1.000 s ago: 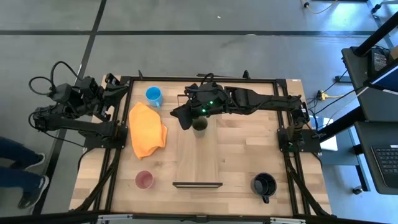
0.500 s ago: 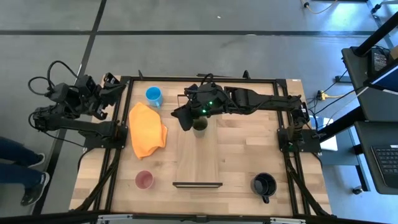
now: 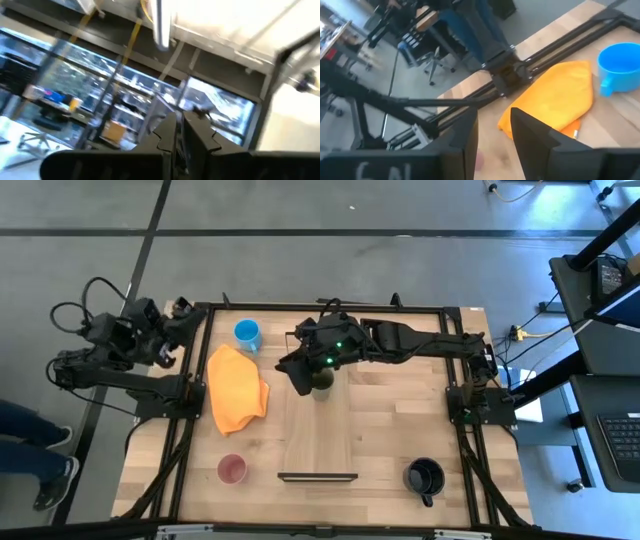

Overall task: Stack small to large cups/mugs on shelf
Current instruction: Put the pink cup on the shelf

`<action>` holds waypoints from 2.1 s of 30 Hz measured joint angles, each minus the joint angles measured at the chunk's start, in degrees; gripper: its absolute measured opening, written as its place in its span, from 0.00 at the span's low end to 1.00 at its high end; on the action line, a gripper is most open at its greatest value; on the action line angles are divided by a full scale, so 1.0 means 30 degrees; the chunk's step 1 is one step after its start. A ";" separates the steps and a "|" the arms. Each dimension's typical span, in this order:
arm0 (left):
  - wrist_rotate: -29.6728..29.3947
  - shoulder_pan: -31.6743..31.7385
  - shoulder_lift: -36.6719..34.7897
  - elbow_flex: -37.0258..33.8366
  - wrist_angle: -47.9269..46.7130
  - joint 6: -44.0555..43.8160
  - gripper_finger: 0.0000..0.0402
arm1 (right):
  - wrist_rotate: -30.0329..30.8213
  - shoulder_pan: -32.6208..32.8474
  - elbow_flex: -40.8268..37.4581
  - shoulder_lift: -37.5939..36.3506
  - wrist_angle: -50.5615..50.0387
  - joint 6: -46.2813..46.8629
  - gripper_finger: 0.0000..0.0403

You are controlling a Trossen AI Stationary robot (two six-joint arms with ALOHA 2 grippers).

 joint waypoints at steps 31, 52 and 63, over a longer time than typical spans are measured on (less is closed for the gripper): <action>0.2846 -1.0445 0.8472 0.6164 -2.4344 -0.7536 0.05 | 1.1112 -0.1912 0.0015 -0.5603 -0.7143 -0.2284 0.29; -0.2220 -1.8160 1.2719 0.3090 -2.1340 -1.6465 0.16 | 1.0252 -0.2040 0.0007 -0.6003 -0.9173 -0.2012 0.29; -0.1527 -1.8812 1.4761 0.3184 -2.1591 -1.6719 0.27 | 1.0208 -0.2040 0.0007 -0.6003 -0.9313 -0.2099 0.29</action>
